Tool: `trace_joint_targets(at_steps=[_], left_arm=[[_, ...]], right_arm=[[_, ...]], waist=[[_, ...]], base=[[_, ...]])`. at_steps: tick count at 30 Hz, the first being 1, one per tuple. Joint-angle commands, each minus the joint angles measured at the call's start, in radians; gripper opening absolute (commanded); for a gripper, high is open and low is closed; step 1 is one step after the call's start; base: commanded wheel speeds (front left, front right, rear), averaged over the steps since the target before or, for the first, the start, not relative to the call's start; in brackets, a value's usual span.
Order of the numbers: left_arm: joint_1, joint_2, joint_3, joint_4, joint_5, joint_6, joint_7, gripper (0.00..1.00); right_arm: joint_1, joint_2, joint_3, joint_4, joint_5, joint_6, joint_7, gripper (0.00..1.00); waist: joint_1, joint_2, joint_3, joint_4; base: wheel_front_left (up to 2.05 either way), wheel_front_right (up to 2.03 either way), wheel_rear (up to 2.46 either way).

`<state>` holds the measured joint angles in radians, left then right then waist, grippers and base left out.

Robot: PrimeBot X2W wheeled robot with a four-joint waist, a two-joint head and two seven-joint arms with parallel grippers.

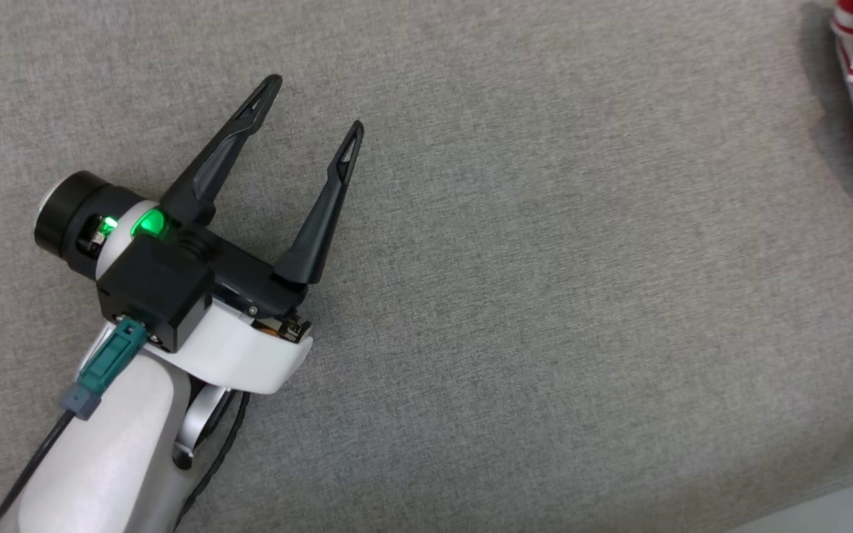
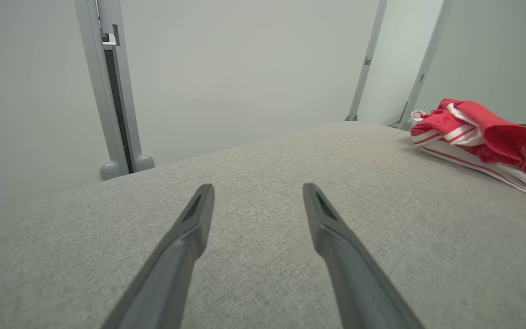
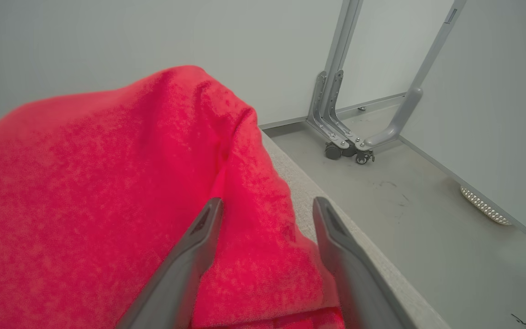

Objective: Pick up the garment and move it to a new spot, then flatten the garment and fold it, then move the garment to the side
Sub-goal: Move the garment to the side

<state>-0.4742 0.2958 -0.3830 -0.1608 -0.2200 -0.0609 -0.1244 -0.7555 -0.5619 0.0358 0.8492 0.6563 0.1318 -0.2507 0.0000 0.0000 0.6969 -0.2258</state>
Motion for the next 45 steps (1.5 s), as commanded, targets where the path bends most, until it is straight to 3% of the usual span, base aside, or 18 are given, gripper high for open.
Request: trace_joint_targets(at_steps=[1, 5, 12, 17, 25, 35, 45], left_arm=[[0.021, 0.003, -0.001, 0.015, -0.006, 0.002, -0.008, 1.00], [0.051, -0.005, 0.004, 0.036, -0.021, 0.016, -0.026, 1.00], [0.144, -0.013, 0.038, 0.077, -0.067, 0.056, -0.062, 1.00], [0.212, -0.033, 0.075, 0.099, -0.108, 0.091, -0.090, 1.00], [0.307, -0.061, 0.136, 0.123, -0.158, 0.140, -0.122, 1.00], [0.415, -0.069, 0.199, 0.148, -0.183, 0.169, -0.136, 1.00], [0.530, -0.056, 0.203, 0.171, -0.178, 0.168, -0.139, 1.00]], right_arm=[[0.029, 0.008, -0.008, 0.003, -0.008, -0.002, -0.009, 1.00], [0.106, 0.034, -0.062, -0.055, -0.027, -0.002, -0.015, 1.00], [0.350, 0.153, -0.186, -0.375, -0.171, -0.002, -0.015, 1.00], [0.501, 0.259, -0.180, -0.586, -0.269, -0.002, -0.014, 1.00], [0.636, 0.379, -0.122, -0.808, -0.359, -0.002, 0.078, 1.00], [0.705, 0.412, -0.059, -0.926, -0.406, -0.002, 0.170, 1.00], [0.826, 0.408, -0.058, -0.953, -0.406, -0.002, 0.233, 1.00]], waist=[[0.0000, 0.0000, -0.036, -0.010], [0.0000, 0.0000, -0.111, -0.014], [0.0000, 0.0000, -0.250, 0.007], [0.0000, 0.0000, -0.328, 0.044], [0.0000, 0.0000, -0.422, 0.141], [0.0000, 0.0000, -0.510, 0.241], [0.0000, 0.0000, -0.650, 0.280]], base=[[0.00, 0.00, 0.00], [0.00, 0.00, 0.00], [0.00, 0.00, 0.00], [0.00, 0.00, 0.00], [0.00, 0.00, 0.00], [0.00, 0.00, 0.00], [0.00, 0.00, 0.00]])
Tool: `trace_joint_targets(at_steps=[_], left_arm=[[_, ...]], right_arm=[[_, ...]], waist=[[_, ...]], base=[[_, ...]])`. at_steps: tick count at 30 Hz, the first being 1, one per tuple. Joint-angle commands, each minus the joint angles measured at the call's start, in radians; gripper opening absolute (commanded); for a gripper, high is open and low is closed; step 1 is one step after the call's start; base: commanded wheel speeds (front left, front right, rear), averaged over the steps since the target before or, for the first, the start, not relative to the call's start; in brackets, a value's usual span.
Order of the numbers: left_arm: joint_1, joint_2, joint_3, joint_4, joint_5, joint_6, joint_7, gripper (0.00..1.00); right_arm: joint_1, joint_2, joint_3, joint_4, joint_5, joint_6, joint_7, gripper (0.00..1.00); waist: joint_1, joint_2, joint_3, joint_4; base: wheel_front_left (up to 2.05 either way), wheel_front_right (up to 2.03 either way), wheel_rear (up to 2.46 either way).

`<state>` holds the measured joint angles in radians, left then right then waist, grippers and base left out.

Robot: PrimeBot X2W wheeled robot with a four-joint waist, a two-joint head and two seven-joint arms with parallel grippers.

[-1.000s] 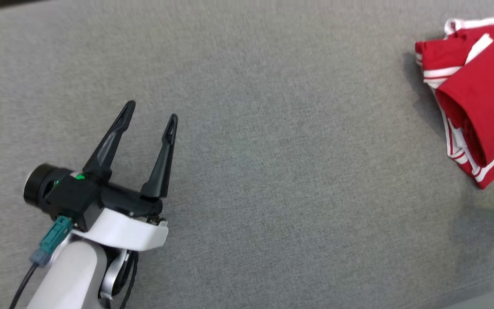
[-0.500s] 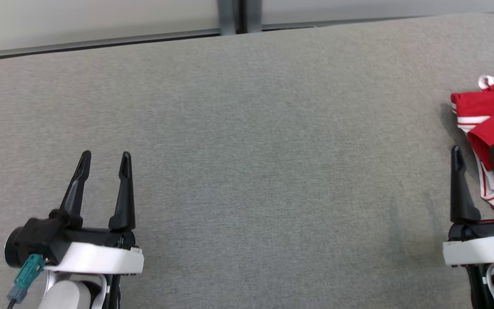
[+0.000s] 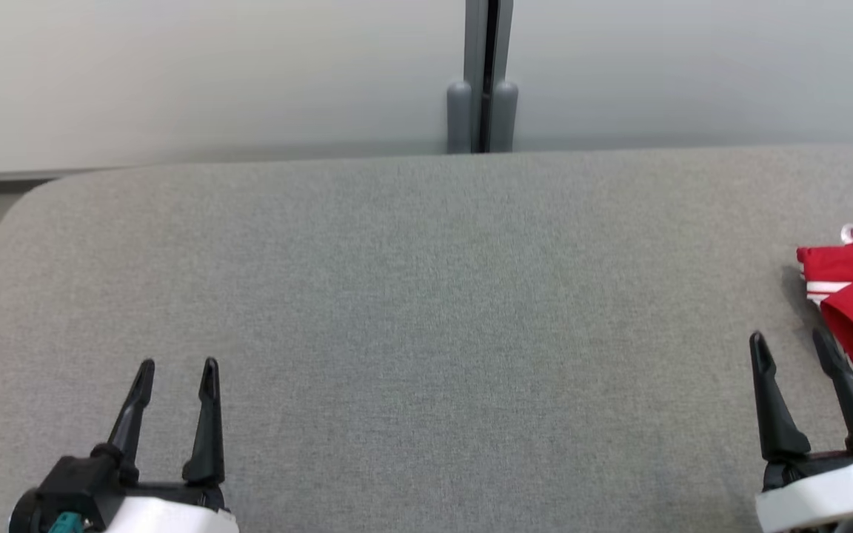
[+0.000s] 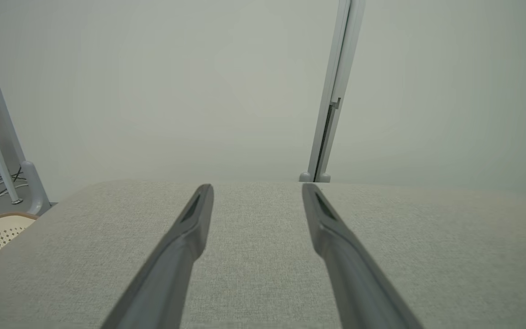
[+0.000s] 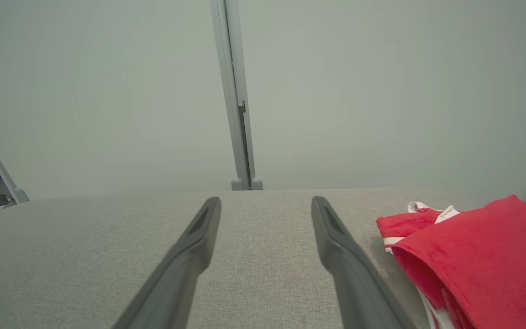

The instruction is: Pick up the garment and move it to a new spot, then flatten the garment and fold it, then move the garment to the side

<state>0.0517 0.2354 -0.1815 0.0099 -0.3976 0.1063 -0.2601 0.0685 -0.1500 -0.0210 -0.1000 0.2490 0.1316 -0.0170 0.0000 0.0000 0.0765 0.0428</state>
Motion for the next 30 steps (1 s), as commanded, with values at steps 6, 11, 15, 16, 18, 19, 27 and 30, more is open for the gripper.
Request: trace_joint_targets(at_steps=[6, 11, 15, 16, 18, 19, 27, 30], left_arm=[[0.054, 0.012, -0.009, 0.009, -0.003, 0.009, 0.010, 1.00], [0.072, 0.017, -0.014, 0.006, -0.001, 0.018, 0.024, 1.00], [0.084, 0.023, -0.015, 0.003, -0.003, 0.025, 0.037, 1.00], [0.084, 0.023, -0.015, 0.001, -0.004, 0.027, 0.038, 1.00], [0.082, 0.024, -0.015, -0.003, -0.005, 0.031, 0.042, 1.00], [0.083, 0.024, -0.015, -0.004, -0.006, 0.030, 0.043, 1.00], [0.085, 0.026, -0.021, -0.012, -0.004, 0.043, 0.057, 1.00], [0.084, 0.027, -0.022, -0.015, -0.004, 0.047, 0.061, 1.00]], right_arm=[[0.070, 0.003, -0.013, -0.034, 0.000, -0.002, 0.037, 1.00], [0.098, 0.004, -0.027, -0.057, -0.010, -0.002, 0.054, 1.00], [0.108, 0.008, -0.032, -0.068, -0.012, -0.002, 0.060, 1.00], [0.109, 0.008, -0.034, -0.069, -0.013, -0.002, 0.061, 1.00], [0.108, 0.011, -0.035, -0.072, -0.014, -0.002, 0.061, 1.00], [0.107, 0.012, -0.035, -0.073, -0.015, -0.002, 0.062, 1.00], [0.102, 0.016, -0.032, -0.071, -0.011, -0.002, 0.063, 1.00], [0.100, 0.017, -0.031, -0.067, -0.010, -0.002, 0.060, 1.00]], waist=[[0.0000, 0.0000, -0.083, 0.009], [0.0000, 0.0000, -0.096, 0.005], [0.0000, 0.0000, -0.097, 0.001], [0.0000, 0.0000, -0.098, 0.000], [0.0000, 0.0000, -0.097, -0.002], [0.0000, 0.0000, -0.098, -0.003], [0.0000, 0.0000, -0.098, -0.006], [0.0000, 0.0000, -0.099, -0.007]], base=[[0.00, 0.00, 0.00], [0.00, 0.00, 0.00], [0.00, 0.00, 0.00], [0.00, 0.00, 0.00], [0.00, 0.00, 0.00], [0.00, 0.00, 0.00], [0.00, 0.00, 0.00], [0.00, 0.00, 0.00]])
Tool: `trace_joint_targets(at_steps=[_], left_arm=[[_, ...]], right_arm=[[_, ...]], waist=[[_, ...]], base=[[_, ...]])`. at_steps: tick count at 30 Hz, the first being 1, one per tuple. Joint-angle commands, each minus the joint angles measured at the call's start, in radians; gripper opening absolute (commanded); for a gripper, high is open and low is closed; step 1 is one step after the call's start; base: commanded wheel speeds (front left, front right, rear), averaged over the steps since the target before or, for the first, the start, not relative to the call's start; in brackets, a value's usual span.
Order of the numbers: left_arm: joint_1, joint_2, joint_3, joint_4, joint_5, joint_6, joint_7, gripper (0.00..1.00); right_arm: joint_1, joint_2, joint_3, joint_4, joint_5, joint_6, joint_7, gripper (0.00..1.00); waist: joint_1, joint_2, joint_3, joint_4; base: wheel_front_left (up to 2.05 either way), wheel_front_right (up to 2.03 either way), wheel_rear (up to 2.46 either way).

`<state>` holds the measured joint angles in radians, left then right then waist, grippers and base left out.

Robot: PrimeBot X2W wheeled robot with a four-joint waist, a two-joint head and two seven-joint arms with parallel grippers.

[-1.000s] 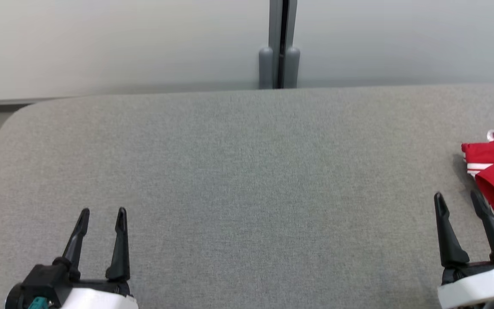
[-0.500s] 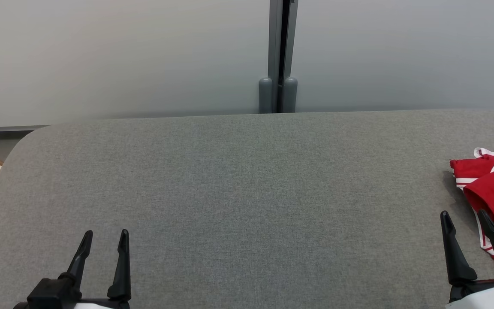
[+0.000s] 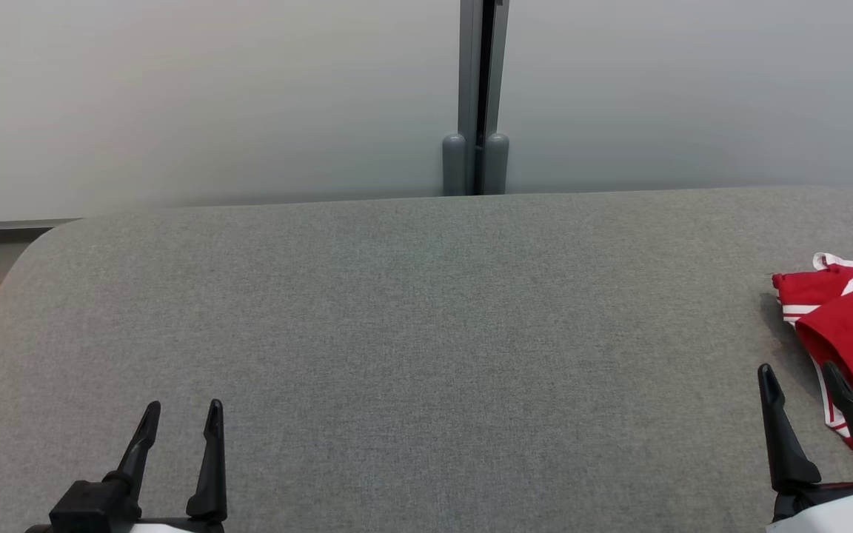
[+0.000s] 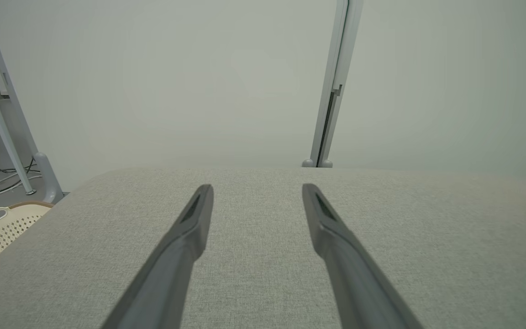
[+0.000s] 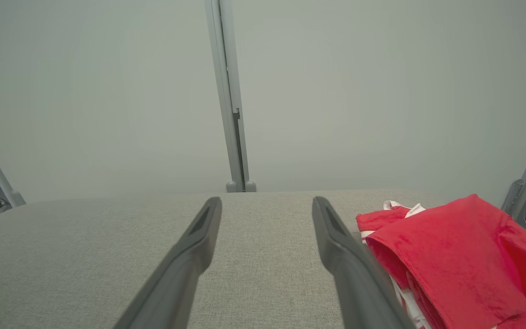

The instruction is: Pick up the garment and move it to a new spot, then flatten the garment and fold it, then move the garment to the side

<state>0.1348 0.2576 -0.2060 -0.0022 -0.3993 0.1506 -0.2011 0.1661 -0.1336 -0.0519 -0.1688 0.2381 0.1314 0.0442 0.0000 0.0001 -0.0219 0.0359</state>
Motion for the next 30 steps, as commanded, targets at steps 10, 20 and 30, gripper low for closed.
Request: trace_joint_targets(at_steps=[10, 20, 30], left_arm=[[0.001, -0.001, -0.006, -0.002, -0.008, 0.007, 0.014, 0.00], [-0.022, -0.026, 0.024, 0.031, -0.161, -0.025, 0.045, 0.00], [-0.057, -0.045, 0.059, 0.067, -0.315, -0.063, 0.077, 0.00]], right_arm=[[0.000, 0.007, -0.002, 0.014, 0.002, 0.000, -0.002, 0.00], [-0.031, 0.018, -0.003, 0.071, 0.173, 0.000, 0.004, 0.00], [-0.067, 0.024, -0.008, 0.119, 0.344, 0.000, 0.010, 0.00]], waist=[[0.0000, -0.0001, -0.004, -0.001], [0.0000, -0.0001, -0.002, -0.003], [0.0000, -0.0001, 0.000, -0.006]], base=[[0.00, 0.00, 0.00], [0.00, 0.00, 0.00], [0.00, 0.00, 0.00]])
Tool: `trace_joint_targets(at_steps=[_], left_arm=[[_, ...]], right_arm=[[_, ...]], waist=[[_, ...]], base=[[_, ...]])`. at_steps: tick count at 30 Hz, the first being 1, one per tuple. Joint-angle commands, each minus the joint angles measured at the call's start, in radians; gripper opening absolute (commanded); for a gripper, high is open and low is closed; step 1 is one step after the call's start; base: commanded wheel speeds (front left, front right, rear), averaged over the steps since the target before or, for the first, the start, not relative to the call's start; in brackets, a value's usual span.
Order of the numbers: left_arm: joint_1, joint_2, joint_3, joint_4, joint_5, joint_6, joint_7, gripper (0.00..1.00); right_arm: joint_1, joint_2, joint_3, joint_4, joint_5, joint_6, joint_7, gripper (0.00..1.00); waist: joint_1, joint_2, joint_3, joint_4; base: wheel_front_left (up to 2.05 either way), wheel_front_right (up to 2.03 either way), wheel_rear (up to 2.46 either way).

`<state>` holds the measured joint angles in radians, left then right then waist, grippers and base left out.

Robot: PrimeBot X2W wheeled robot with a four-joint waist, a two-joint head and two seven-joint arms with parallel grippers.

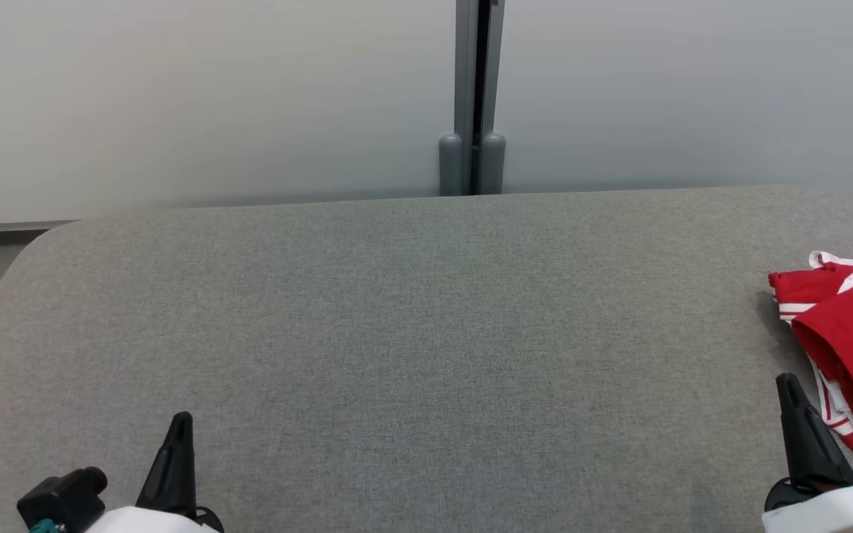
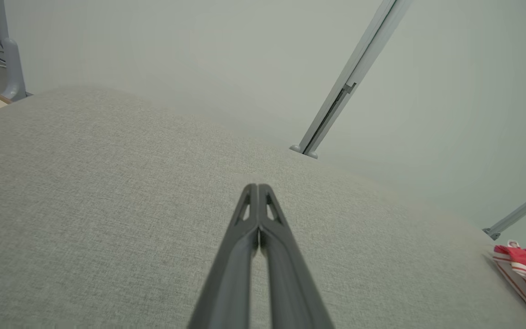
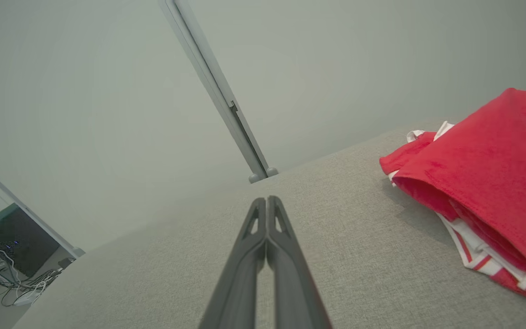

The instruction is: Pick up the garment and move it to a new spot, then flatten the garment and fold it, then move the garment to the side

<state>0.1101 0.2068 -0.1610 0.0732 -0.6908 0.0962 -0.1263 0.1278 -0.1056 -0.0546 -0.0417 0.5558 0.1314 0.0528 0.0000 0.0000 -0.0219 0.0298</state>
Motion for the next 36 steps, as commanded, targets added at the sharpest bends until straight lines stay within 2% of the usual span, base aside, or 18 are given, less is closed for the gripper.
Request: trace_joint_targets(at_steps=[1, 36], left_arm=[[-0.036, 0.004, 0.017, -0.005, -0.038, -0.012, 0.006, 0.00], [-0.120, -0.054, 0.116, 0.072, -0.435, -0.108, 0.096, 0.00]], right_arm=[[-0.032, -0.003, -0.005, -0.003, 0.043, 0.000, 0.002, 0.00], [-0.125, 0.016, -0.022, 0.122, 0.491, 0.000, 0.022, 0.00]], waist=[[0.0000, 0.0000, 0.000, 0.000], [0.0000, 0.0000, 0.008, -0.010]], base=[[0.00, 0.00, 0.00], [0.00, 0.00, 0.00]])
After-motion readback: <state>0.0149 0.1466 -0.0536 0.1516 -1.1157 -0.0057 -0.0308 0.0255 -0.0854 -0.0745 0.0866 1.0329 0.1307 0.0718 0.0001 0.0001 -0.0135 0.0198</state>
